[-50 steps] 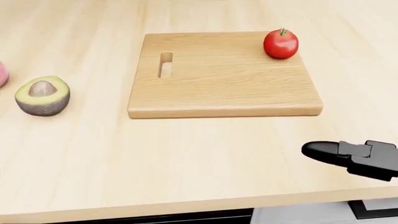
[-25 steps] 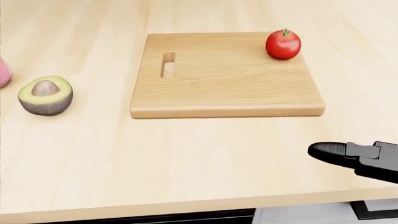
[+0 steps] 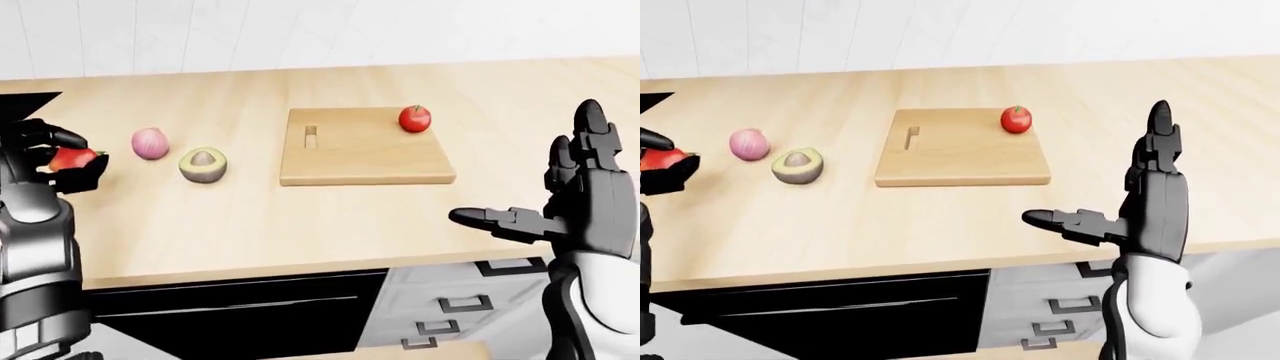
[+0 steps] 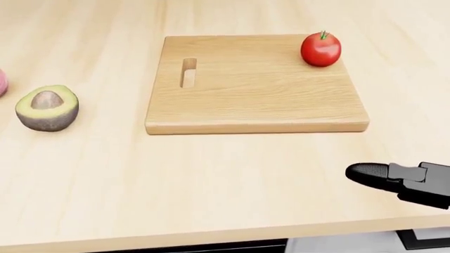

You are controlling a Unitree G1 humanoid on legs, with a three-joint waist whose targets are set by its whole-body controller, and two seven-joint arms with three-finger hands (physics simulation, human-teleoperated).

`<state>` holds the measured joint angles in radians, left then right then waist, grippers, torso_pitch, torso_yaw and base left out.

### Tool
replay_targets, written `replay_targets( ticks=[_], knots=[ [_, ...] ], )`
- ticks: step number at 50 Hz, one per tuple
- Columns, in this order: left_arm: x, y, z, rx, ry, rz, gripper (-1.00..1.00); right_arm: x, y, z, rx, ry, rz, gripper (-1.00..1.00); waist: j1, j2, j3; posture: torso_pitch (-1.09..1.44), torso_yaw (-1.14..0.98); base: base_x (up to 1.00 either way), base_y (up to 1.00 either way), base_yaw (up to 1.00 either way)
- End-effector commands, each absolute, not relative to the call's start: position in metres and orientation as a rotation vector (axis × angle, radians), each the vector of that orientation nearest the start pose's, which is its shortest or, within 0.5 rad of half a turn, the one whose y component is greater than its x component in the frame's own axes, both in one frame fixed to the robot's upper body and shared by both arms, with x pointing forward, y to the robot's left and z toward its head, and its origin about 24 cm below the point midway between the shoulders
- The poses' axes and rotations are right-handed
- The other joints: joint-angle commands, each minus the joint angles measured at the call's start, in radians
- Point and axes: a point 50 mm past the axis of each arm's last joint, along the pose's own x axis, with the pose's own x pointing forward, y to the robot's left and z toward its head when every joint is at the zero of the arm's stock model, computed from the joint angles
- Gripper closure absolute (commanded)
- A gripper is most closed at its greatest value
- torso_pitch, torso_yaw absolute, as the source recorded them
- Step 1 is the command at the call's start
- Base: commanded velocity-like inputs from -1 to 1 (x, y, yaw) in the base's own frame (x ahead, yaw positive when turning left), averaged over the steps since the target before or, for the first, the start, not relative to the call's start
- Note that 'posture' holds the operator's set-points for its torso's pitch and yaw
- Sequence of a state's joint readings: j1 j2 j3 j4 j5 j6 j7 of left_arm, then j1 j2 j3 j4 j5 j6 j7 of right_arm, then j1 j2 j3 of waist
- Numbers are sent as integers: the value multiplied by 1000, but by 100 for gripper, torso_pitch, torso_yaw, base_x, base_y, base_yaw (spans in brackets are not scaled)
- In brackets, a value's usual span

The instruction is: Place the avocado, onion, tomato and bell pepper on the cutting board.

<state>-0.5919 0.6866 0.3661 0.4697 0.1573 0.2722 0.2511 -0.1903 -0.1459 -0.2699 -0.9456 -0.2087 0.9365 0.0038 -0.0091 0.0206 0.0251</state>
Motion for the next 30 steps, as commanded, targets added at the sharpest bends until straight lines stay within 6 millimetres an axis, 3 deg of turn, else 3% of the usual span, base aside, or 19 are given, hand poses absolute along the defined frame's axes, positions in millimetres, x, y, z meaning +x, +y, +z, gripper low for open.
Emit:
replay_targets(
  ticks=[1,9,15,17,21,30],
  knots=[
    [300,374,229,541,-152,855,73,202,-216,218,-240,-288,-414,-100,-1,9,-22,0,0,0,0,0],
    [280,350,281,517,-272,808,75,201,-216,216,-241,-287,-412,-100,0,6,-17,0,0,0,0,0],
    [267,323,333,494,-391,728,75,206,-212,217,-239,-293,-407,-100,0,5,-13,0,0,0,0,0],
    [269,310,353,462,-439,691,75,208,-211,217,-234,-294,-406,-100,2,3,-10,0,0,0,0,0],
    [280,286,373,401,-489,602,76,208,-211,216,-231,-294,-404,-100,7,-2,-8,0,0,0,0,0],
    [321,225,390,327,-519,353,78,203,-214,215,-227,-294,-411,-100,16,-18,-6,0,0,0,0,0]
  ],
)
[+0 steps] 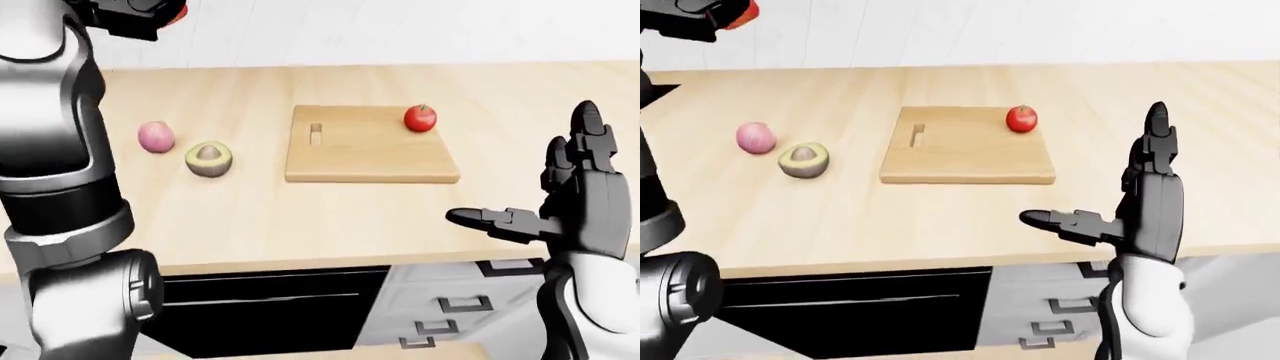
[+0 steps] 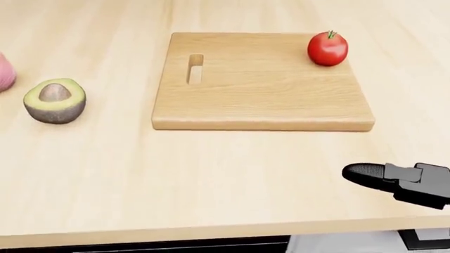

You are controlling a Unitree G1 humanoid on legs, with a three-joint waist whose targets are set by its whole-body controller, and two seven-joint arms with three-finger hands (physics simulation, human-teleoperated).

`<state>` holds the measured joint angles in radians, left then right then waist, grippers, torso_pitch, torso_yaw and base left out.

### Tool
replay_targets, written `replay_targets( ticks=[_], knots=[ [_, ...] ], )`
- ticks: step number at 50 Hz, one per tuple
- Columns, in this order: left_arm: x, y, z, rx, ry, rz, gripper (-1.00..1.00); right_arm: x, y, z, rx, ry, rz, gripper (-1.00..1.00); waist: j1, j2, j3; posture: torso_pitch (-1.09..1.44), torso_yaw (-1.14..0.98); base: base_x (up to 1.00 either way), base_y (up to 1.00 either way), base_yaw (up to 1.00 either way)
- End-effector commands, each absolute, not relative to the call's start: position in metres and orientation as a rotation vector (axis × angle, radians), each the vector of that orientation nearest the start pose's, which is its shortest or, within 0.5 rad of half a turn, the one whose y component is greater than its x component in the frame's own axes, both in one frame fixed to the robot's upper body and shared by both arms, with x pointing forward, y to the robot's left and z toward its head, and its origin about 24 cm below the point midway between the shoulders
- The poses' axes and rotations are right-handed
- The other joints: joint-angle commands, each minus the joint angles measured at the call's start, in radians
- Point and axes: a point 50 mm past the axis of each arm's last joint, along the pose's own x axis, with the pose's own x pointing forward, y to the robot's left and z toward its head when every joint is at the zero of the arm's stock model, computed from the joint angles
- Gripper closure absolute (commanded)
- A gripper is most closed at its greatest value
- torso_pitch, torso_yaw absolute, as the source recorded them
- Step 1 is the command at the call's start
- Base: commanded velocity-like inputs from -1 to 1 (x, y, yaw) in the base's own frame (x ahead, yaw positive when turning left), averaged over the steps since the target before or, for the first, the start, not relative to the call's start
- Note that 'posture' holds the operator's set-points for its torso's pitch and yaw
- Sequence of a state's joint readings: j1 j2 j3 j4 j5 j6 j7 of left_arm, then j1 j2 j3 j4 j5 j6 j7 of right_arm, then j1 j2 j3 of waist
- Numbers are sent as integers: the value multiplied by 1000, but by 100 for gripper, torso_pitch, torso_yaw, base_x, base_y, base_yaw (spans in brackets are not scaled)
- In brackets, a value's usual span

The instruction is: Place the avocado, onion, tomato and bell pepper on the cutting board.

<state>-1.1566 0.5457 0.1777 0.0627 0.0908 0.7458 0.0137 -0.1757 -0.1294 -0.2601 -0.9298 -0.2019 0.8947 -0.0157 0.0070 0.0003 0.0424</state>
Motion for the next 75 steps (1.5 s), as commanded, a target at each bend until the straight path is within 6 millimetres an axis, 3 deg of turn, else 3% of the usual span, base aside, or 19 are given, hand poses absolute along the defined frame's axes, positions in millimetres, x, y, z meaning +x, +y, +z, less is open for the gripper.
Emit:
replay_targets(
  ticks=[1,13,20,28,33,41,46,55,62,75],
  knots=[
    [326,217,392,326,-523,316,78,202,-214,215,-227,-294,-410,-100,1,-1,-23,0,0,0,0,0],
    [356,141,408,299,-549,62,84,204,-214,211,-217,-293,-410,-100,1,-24,-24,0,0,0,0,0],
    [380,107,386,292,-502,-55,85,203,-215,209,-217,-290,-415,-100,4,-29,-29,0,0,0,0,0],
    [378,67,372,302,-482,-201,87,201,-215,211,-221,-293,-416,-100,2,-35,-32,0,0,0,0,0],
    [373,54,365,331,-467,-277,90,199,-216,213,-220,-295,-420,-100,3,-39,-29,0,0,0,0,0],
    [377,44,346,311,-424,-315,90,197,-218,211,-218,-294,-423,-100,3,-40,-30,0,0,0,0,0],
    [389,46,324,315,-380,-313,93,198,-217,209,-215,-291,-422,-100,5,-41,-31,0,0,0,0,0],
    [391,45,301,325,-334,-334,100,201,-214,207,-216,-288,-419,-100,4,-41,-34,0,0,0,0,0],
    [406,57,293,298,-314,-291,100,197,-216,206,-219,-288,-423,-100,6,-42,-37,0,0,0,0,0],
    [415,57,285,309,-297,-287,100,194,-217,208,-221,-290,-428,-100,-4,-42,-41,0,-4,0,0,0]
  ],
)
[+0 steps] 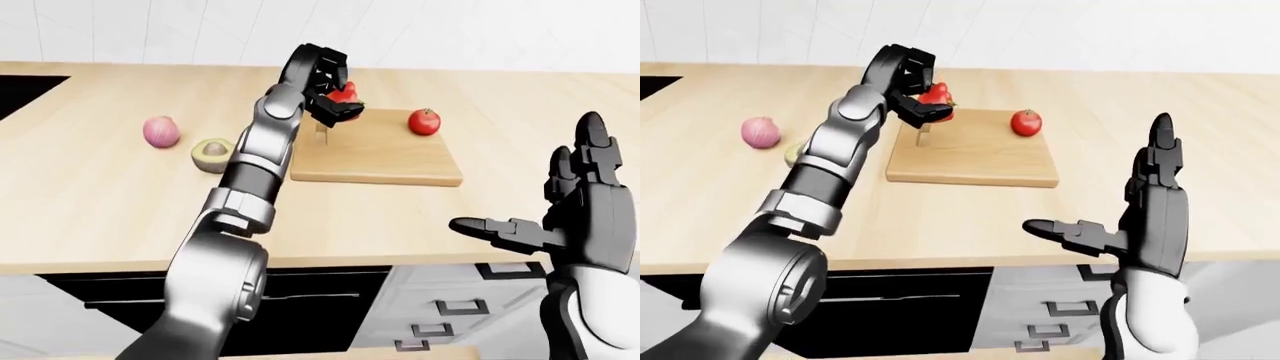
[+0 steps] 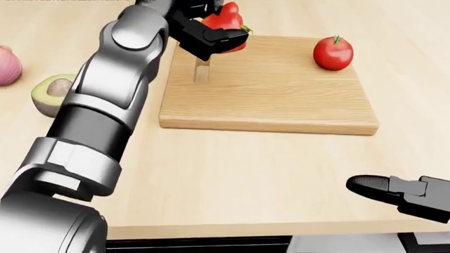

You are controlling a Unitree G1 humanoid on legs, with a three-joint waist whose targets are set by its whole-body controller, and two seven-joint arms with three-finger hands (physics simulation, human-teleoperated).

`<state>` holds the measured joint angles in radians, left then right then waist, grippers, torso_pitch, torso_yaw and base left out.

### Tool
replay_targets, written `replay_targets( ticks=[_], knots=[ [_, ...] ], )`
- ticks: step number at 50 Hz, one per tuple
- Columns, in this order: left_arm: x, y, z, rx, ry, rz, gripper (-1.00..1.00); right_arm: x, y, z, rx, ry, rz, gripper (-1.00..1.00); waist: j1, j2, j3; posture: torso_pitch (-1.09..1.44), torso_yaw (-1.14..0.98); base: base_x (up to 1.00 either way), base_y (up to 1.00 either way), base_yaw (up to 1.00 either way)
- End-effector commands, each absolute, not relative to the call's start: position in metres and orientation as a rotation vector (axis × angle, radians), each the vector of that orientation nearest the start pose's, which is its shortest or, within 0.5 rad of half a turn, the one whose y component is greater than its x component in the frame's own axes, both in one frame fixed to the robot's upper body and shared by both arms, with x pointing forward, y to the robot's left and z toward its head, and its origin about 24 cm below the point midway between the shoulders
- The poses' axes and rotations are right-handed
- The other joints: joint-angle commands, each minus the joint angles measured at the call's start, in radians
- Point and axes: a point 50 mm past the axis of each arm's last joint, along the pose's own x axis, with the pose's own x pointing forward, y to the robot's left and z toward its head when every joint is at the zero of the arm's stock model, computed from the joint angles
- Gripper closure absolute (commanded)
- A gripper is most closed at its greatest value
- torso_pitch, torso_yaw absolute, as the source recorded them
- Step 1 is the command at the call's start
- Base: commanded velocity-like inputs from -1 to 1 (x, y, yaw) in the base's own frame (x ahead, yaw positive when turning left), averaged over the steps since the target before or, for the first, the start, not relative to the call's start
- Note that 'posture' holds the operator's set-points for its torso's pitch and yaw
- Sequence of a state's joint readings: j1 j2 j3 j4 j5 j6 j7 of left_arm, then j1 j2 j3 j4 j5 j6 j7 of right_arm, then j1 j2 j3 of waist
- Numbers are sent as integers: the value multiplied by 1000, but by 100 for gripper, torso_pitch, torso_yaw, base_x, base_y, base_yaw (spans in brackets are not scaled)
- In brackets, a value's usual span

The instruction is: Place the avocado, onion, tomato and bell pepper on the cutting board.

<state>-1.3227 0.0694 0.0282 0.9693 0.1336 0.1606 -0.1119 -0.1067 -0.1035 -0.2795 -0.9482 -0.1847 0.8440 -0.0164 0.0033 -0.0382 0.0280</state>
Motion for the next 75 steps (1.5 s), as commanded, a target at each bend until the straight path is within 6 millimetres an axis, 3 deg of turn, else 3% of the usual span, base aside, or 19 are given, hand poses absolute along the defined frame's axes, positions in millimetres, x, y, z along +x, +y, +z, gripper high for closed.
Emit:
replay_targets(
  ticks=[1,23,44,55,75],
  knots=[
    [416,57,283,314,-292,-285,100,194,-217,208,-220,-290,-427,-100,-2,-4,-27,0,-4,0,0,0],
    [416,47,262,342,-256,-325,100,192,-219,205,-218,-288,-433,-100,-69,2,-34,0,-15,0,0,0],
    [405,31,259,329,-253,-380,100,192,-219,205,-218,-286,-433,-100,-178,7,-46,0,-25,0,0,0],
    [399,17,240,313,-229,-415,100,192,-218,203,-215,-287,-435,-100,-226,-3,-56,0,-25,0,0,0],
    [406,13,234,299,-220,-410,100,189,-221,202,-216,-283,-441,-100,-265,-10,-70,0,-25,0,0,0]
  ],
)
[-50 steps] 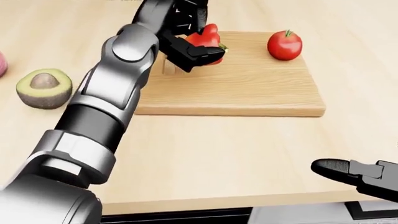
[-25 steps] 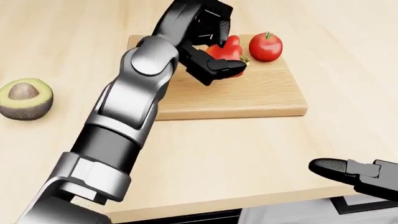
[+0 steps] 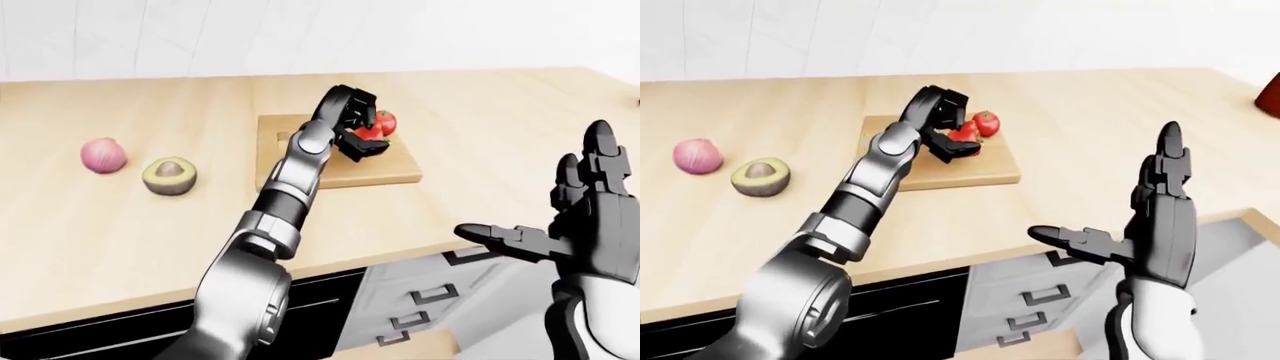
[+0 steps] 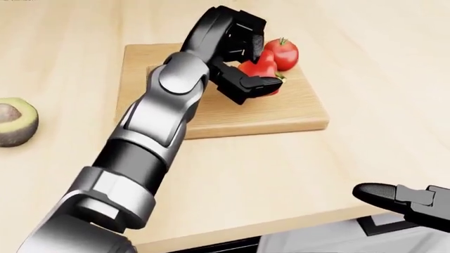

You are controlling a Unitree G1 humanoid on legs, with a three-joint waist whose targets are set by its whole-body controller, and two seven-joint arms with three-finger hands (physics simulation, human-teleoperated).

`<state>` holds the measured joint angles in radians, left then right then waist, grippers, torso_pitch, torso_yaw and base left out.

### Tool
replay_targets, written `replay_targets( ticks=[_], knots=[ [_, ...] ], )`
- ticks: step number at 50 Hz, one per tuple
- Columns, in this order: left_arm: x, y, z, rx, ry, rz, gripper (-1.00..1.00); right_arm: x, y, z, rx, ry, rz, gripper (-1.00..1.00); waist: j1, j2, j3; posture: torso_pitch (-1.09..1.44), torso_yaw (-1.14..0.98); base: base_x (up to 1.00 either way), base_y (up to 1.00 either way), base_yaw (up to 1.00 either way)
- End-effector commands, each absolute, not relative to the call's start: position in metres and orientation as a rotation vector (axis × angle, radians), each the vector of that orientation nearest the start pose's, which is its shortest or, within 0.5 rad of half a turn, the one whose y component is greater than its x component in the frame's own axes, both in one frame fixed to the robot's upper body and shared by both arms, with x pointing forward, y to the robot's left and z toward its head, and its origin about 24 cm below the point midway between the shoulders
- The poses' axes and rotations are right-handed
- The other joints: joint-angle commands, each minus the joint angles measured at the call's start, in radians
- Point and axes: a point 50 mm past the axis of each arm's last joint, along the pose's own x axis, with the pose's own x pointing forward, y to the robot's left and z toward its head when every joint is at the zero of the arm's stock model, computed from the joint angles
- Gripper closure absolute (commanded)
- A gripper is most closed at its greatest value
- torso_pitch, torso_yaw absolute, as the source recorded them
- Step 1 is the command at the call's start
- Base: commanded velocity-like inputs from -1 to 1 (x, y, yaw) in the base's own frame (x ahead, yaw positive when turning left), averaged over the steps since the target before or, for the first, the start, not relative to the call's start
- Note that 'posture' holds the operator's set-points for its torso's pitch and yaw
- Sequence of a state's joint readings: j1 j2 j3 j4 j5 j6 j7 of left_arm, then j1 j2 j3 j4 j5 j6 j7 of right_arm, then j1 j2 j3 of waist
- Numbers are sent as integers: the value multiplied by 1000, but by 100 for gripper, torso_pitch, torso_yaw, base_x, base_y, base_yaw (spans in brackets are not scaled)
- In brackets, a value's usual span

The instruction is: Place the avocado, onion, tomato and bell pepper on the cutting board.

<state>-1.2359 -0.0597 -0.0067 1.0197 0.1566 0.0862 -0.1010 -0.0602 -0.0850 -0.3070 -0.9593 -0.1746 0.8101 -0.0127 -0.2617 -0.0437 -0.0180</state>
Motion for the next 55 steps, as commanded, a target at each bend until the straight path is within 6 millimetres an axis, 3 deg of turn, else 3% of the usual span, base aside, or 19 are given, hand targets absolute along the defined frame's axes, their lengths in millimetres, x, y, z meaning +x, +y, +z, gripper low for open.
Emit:
replay_targets(
  ticks=[1,8,15,32,46,51,55],
  knots=[
    [406,14,234,299,-219,-408,100,188,-221,202,-216,-283,-441,-100,-1,-4,-24,0,-25,0,0,0],
    [406,14,233,303,-216,-404,71,189,-221,203,-217,-283,-439,-100,-8,-5,-26,0,-25,0,0,0],
    [407,16,231,307,-209,-396,56,191,-219,202,-216,-283,-438,-100,-13,-5,-28,0,-25,0,0,0],
    [403,20,230,307,-209,-377,36,191,-220,200,-215,-280,-437,-100,-18,-3,-30,0,-25,0,0,0],
    [396,22,228,303,-204,-364,34,191,-219,199,-213,-278,-434,-100,-22,-1,-31,0,-25,0,0,0],
    [396,23,229,308,-207,-361,17,193,-218,199,-213,-278,-433,-100,-23,0,-32,0,-25,0,0,0],
    [395,23,228,311,-207,-361,15,193,-219,199,-213,-279,-432,-100,-23,0,-32,0,-25,0,0,0]
  ],
)
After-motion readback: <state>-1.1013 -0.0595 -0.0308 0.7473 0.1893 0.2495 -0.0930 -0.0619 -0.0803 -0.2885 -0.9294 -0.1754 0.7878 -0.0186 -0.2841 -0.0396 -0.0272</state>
